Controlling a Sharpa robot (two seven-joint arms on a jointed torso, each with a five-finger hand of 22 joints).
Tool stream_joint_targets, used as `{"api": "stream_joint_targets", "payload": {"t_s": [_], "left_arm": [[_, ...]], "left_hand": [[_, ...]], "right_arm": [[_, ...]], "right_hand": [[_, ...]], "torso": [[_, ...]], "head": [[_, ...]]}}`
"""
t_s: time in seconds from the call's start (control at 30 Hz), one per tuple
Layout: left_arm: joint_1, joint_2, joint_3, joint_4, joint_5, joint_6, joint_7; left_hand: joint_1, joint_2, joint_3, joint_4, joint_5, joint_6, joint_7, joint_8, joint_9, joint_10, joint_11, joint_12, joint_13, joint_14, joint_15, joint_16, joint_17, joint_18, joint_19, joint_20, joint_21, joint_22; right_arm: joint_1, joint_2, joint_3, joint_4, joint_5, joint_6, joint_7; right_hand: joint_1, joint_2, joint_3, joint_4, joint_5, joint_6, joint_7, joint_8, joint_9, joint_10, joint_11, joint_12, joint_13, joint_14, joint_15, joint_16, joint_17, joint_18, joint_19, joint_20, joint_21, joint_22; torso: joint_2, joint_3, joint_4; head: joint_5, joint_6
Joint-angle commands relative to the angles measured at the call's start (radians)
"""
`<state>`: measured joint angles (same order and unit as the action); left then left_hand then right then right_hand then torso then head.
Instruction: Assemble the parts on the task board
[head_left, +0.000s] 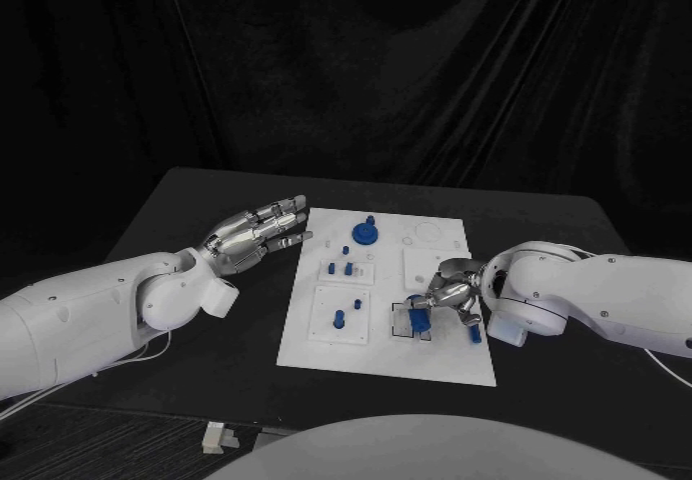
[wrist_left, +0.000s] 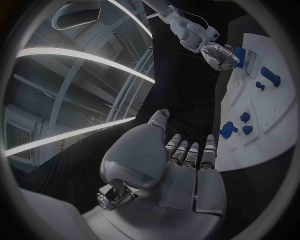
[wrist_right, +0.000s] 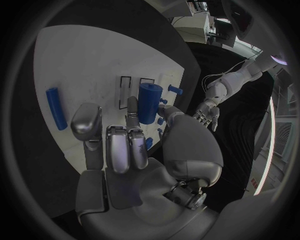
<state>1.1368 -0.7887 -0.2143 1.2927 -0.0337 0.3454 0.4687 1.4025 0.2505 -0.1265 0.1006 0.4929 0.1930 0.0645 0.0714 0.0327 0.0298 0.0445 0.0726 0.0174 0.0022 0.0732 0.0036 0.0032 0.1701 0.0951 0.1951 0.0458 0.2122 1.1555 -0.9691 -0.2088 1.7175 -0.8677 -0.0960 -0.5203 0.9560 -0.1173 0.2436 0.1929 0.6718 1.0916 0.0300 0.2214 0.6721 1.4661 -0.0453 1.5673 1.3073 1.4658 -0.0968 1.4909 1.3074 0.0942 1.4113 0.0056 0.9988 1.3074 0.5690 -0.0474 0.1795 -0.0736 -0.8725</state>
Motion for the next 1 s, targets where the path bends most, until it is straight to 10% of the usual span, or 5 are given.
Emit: {"api": "stream_joint_targets", "payload": {"t_s": [0.03, 1.0], "left_arm": [[-0.001, 0.001, 0.001, 0.003, 0.007, 0.014, 0.011], [-0.005, 0.005, 0.001, 0.0, 0.007, 0.021, 0.008]], "left_hand": [[-0.006, 0.006, 0.0, 0.002, 0.003, 0.002, 0.006, 0.004, 0.0, -0.001, 0.006, 0.004, 0.001, -0.001, -0.001, 0.003, -0.001, 0.011, 0.001, 0.001, 0.002, -0.002], [-0.006, 0.006, 0.0, 0.002, 0.003, 0.002, 0.006, 0.004, 0.0, -0.001, 0.006, 0.004, 0.001, -0.001, -0.001, 0.003, -0.001, 0.011, 0.001, 0.001, 0.002, -0.002]], "right_arm": [[-0.007, 0.008, 0.001, -0.008, 0.01, -0.019, 0.0], [-0.022, 0.044, 0.001, -0.04, 0.008, 0.038, -0.044]], "right_hand": [[-0.008, 0.003, 0.054, -0.054, -0.011, -0.005, -0.001, 0.003, 0.002, 0.105, 0.0, 0.004, 0.264, 0.082, -0.007, 0.005, 0.145, 0.014, 0.005, 0.002, -0.006, 0.113], [-0.074, 0.032, -0.035, -0.007, -0.385, -0.038, 0.011, 0.003, 0.013, 0.105, 0.011, 0.004, 0.264, 0.079, 0.001, -0.001, 0.132, 0.017, 0.014, 0.009, -0.04, 0.111]], "torso": [[0.0, 0.0, -0.0006], [-0.002, 0.0001, -0.0013]], "head": [[0.0, 0.0], [0.003, 0.0]]}}
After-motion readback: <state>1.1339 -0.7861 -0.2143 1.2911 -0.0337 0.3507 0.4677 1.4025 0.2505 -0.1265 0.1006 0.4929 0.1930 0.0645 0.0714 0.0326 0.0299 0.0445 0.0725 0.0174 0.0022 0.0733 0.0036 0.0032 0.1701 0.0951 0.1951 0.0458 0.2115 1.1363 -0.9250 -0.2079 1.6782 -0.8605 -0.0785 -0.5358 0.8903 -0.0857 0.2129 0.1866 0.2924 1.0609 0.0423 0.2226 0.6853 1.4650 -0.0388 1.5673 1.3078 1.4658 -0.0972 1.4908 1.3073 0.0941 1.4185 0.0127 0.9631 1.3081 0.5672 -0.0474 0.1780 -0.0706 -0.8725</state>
